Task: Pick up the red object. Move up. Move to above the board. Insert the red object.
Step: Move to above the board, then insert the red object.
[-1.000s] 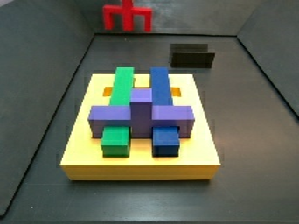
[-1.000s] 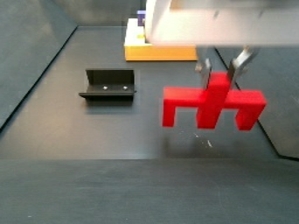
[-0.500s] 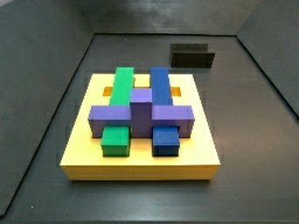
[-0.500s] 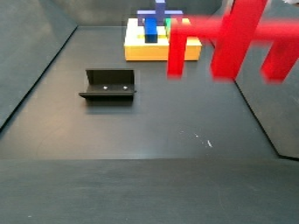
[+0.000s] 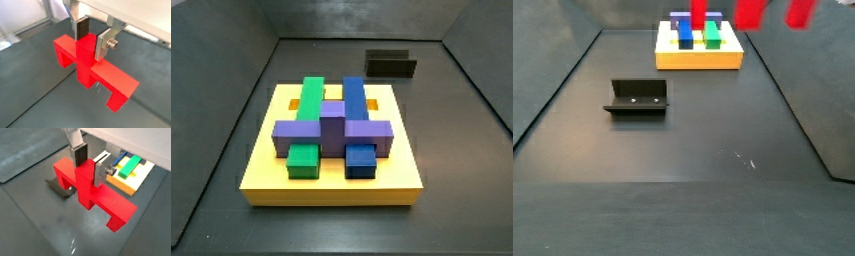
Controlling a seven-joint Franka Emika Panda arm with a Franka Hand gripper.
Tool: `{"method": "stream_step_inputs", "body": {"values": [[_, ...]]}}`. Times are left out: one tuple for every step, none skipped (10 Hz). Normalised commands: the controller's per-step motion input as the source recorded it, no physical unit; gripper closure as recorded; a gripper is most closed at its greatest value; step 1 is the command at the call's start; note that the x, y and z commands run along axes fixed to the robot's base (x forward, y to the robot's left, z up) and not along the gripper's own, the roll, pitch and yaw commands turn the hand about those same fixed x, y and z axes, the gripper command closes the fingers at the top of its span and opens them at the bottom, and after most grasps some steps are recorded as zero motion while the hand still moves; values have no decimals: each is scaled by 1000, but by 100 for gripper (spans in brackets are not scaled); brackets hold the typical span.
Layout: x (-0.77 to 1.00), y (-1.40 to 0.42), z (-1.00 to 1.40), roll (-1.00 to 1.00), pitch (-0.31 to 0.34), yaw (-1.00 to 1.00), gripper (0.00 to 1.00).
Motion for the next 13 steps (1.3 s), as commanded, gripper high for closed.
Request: {"method": "stream_step_inputs", "body": {"values": [[199, -1400, 117, -23, 0, 59, 100], [201, -1400, 119, 23, 25, 35, 100], [203, -1400, 128, -6, 36, 7, 100], [209, -1400, 133, 17, 55, 5, 100], [216, -1400, 134, 15, 69, 8, 100], [252, -1400, 136, 12, 112, 5, 100], [269, -1400, 136, 7, 130, 8, 100], [311, -1400, 159, 5, 163, 6, 100], [317, -1400, 169, 8, 159, 3, 100], [176, -575, 77, 26, 168, 12, 100], [138, -291, 52, 31, 167, 3, 100], [-23, 0, -26, 0, 0, 0, 100], [-14, 11, 0, 0, 0, 69, 100]]}}
